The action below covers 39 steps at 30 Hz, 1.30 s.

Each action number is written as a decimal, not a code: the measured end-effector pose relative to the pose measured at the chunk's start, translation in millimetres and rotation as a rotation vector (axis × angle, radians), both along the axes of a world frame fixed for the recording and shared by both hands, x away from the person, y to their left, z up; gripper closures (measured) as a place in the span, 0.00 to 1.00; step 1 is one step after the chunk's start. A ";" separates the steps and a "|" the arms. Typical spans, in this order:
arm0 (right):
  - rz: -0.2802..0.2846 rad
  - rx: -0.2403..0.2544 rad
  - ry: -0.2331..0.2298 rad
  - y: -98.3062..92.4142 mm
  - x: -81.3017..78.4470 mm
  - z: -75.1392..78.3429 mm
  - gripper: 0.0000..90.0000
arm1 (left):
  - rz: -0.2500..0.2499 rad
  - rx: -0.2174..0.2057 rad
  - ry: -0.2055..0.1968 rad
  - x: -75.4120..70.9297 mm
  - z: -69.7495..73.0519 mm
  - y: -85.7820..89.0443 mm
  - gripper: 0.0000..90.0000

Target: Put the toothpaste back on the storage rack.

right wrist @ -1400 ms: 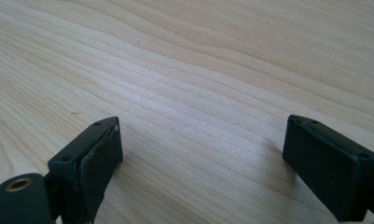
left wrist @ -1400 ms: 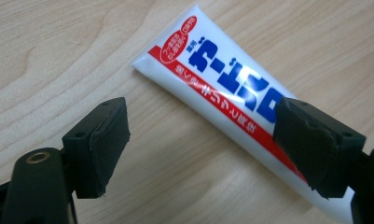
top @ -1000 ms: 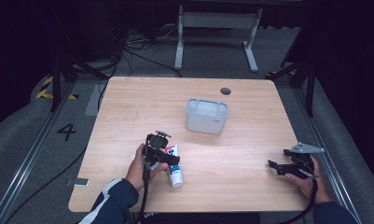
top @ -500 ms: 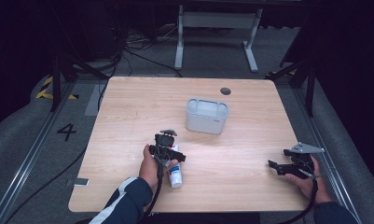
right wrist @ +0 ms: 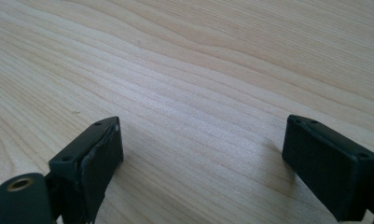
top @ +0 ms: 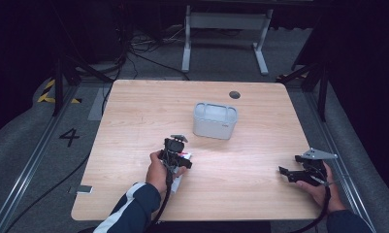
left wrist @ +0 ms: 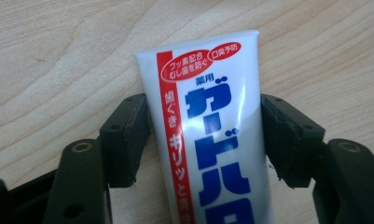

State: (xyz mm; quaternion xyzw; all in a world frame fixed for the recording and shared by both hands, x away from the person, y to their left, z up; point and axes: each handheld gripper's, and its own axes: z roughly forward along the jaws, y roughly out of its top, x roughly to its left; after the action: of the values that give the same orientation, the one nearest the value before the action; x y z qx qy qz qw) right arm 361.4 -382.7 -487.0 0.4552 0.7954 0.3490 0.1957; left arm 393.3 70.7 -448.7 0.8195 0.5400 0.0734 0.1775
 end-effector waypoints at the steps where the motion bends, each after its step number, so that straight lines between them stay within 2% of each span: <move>1: 0.001 -0.001 -0.001 -0.1 0.0 0.0 0.14 | -0.007 0.008 0.003 0.3 0.4 -0.2 0.42; 9: 0.003 -0.003 -0.001 -0.3 0.1 -0.1 0.14 | -0.038 0.004 0.018 3.0 1.0 0.9 0.42; 11: 0.003 -0.003 -0.001 -0.3 -0.1 -0.1 0.14 | -0.069 0.007 0.017 4.3 1.5 3.3 0.42; 15: 0.003 -0.003 0.000 -0.3 -0.1 -0.1 0.14 | -0.113 -0.031 0.023 5.6 1.3 7.1 0.44; 24: 0.003 -0.003 0.000 -0.4 -0.3 0.0 0.14 | -0.197 -0.023 0.025 5.5 4.7 10.5 0.57; 30: 0.003 -0.002 0.000 -0.4 -0.5 0.0 0.14 | -0.226 -0.041 0.031 4.8 8.8 15.2 0.64; 35: 0.003 0.001 0.000 -0.4 -0.9 0.1 0.14 | -0.249 -0.057 0.012 3.0 13.0 20.0 0.68; 39: 0.005 0.002 0.001 -0.6 -1.2 0.1 0.14 | -0.246 -0.062 0.003 1.0 15.6 25.0 0.69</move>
State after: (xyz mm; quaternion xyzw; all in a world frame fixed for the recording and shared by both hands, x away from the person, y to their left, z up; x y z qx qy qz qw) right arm 360.2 -383.3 -486.9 0.4534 0.7963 0.3501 0.1942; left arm 394.2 95.8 -433.1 0.8737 0.4378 0.0330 0.2095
